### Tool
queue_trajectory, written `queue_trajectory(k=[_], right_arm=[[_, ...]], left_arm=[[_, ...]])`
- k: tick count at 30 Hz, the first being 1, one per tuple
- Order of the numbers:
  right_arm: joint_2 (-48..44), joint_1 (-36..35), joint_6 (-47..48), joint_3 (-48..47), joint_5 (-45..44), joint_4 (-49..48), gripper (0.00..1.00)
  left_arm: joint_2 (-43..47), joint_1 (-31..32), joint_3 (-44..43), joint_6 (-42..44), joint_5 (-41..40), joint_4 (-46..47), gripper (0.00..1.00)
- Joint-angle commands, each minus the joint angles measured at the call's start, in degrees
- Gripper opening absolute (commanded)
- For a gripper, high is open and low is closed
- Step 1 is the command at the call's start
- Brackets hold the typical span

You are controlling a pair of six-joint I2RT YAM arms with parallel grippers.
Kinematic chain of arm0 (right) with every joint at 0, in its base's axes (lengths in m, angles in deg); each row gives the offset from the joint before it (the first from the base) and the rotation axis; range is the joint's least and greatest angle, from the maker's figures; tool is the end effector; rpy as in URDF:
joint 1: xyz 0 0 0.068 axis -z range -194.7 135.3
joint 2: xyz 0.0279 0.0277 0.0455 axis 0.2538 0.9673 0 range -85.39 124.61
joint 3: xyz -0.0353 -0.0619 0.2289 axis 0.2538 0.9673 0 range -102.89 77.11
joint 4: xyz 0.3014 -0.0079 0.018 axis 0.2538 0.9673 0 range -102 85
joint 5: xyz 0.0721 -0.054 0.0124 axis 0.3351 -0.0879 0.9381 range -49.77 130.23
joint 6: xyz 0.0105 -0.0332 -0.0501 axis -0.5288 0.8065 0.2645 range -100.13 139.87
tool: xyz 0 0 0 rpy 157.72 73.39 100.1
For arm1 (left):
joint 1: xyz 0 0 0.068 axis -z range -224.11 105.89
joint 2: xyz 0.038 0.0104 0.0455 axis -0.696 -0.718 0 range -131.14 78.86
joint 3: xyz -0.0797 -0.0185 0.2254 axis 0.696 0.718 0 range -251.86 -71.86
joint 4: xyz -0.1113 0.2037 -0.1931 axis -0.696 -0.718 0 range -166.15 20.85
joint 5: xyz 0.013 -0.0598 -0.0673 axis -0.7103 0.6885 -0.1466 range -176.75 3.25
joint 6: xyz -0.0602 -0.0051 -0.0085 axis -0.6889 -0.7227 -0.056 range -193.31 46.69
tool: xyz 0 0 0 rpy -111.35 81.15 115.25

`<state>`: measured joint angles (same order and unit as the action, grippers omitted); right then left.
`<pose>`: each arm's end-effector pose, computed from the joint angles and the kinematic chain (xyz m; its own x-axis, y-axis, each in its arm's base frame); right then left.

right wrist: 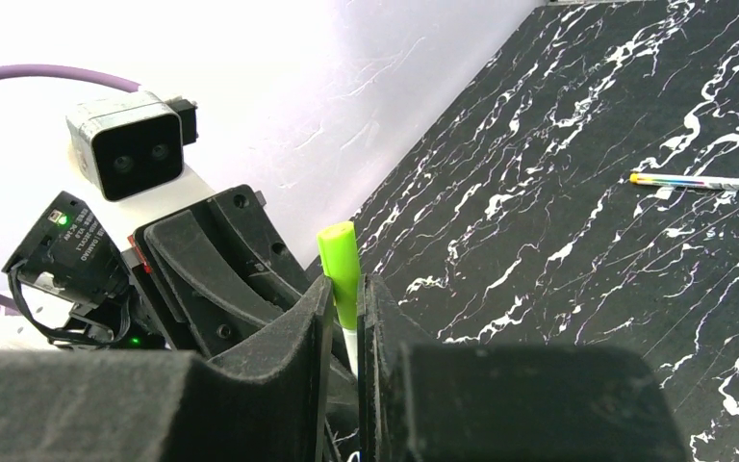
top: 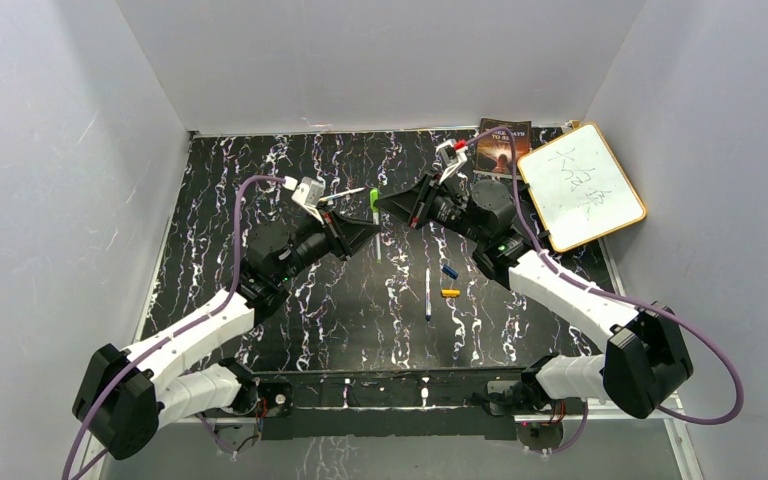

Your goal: Insert the pens into the pen caps

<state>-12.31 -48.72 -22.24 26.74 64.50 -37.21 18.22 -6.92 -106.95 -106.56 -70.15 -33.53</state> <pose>0.2857 0.2154 0.2825 -0.5433 0.3708 -0.7532 -0.6552 0.3738 0.6565 0.2383 -0.1971 0.2644 -0.3241 -0.4138 -0.8507 0.7482 0.4382 -0.4981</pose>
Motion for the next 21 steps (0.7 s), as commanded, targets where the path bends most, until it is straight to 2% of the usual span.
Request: queue_trajectory(k=[1, 9, 15, 21], right_arm=[[-2.7, 0.2, -0.2, -1.5, 0.8, -3.6, 0.0], [-3.1, 0.3, -0.2, -0.9, 0.9, -3.1, 0.0], [-3.3, 0.2, -0.5, -1.8, 0.0, -1.5, 0.02], [-3.0, 0.2, -0.1, -3.6, 0.7, -0.1, 0.34]], left_arm=[[-0.3, -0.2, -0.4, 0.1, 0.0, 2.1, 0.0], [-0.2, -0.2, -0.1, -0.3, -0.2, 3.6, 0.0], [1.1, -0.2, -0.3, 4.5, -0.7, 1.0, 0.0], [0.2, -0.1, -1.6, 9.9, -0.9, -1.1, 0.0]])
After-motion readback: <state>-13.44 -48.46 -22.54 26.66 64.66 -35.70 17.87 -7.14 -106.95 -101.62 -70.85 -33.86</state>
